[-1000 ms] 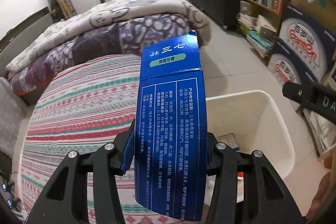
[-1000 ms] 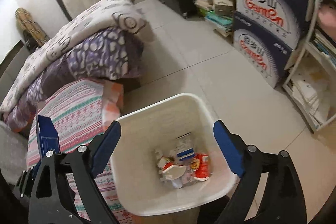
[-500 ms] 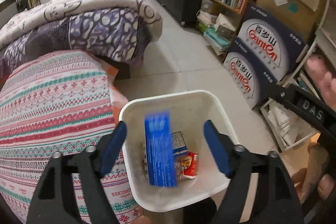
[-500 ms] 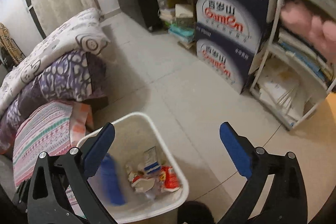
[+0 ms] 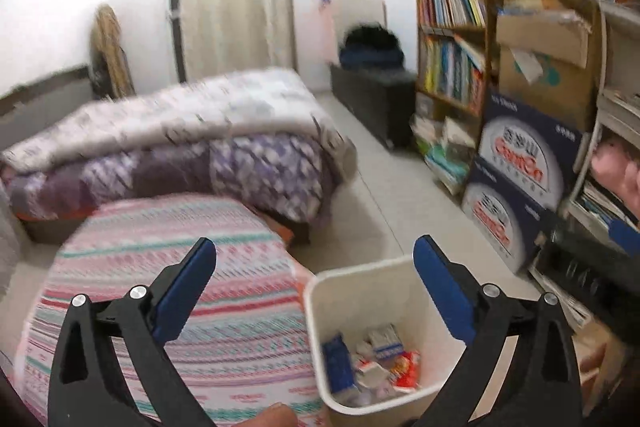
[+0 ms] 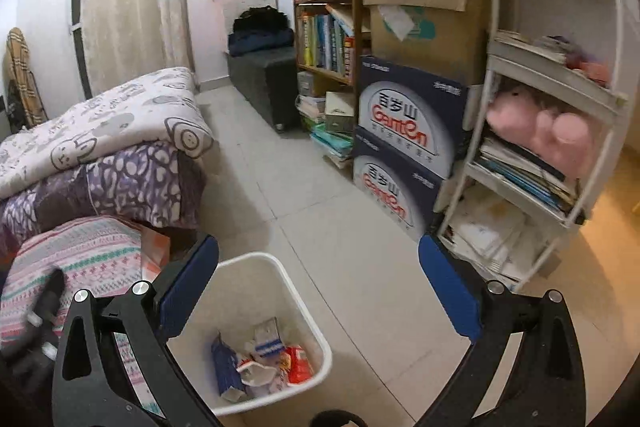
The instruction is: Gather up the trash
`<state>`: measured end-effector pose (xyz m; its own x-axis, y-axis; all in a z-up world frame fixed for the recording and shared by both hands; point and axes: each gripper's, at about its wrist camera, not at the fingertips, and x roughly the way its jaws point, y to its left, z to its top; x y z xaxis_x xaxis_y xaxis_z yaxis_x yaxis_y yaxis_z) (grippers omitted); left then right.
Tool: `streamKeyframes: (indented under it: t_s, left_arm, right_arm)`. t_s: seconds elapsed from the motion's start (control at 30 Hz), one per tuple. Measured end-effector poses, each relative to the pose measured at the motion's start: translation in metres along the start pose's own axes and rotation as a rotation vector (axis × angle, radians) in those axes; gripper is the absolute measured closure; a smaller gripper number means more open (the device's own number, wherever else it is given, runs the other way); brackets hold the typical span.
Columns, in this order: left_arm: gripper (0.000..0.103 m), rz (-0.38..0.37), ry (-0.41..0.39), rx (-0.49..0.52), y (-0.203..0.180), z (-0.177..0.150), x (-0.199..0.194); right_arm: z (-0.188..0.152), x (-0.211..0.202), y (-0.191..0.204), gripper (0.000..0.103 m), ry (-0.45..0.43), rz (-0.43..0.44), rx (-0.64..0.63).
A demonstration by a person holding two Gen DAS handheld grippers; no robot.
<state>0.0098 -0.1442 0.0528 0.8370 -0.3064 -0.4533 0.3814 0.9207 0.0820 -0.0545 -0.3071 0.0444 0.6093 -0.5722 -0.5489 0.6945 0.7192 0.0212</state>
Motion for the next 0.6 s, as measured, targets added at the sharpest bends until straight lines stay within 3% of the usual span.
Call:
streamKeyframes:
  t_s: [0.13, 0.37, 0.6]
  left_arm:
    - [0.007, 0.083, -0.088, 0.006, 0.012, 0.000, -0.027]
    - [0.007, 0.133, -0.067, -0.058, 0.037, -0.013, -0.047]
    - [0.007, 0.145, -0.028, -0.075, 0.050, -0.022, -0.052]
  right_arm:
    - [-0.014, -0.020, 0.004, 0.007, -0.039, 0.020, 0.008]
    - [-0.033, -0.044, 0.004, 0.007, -0.103, 0.072, 0.070]
    - [-0.047, -0.056, 0.020, 0.007, -0.149, 0.088, 0.014]
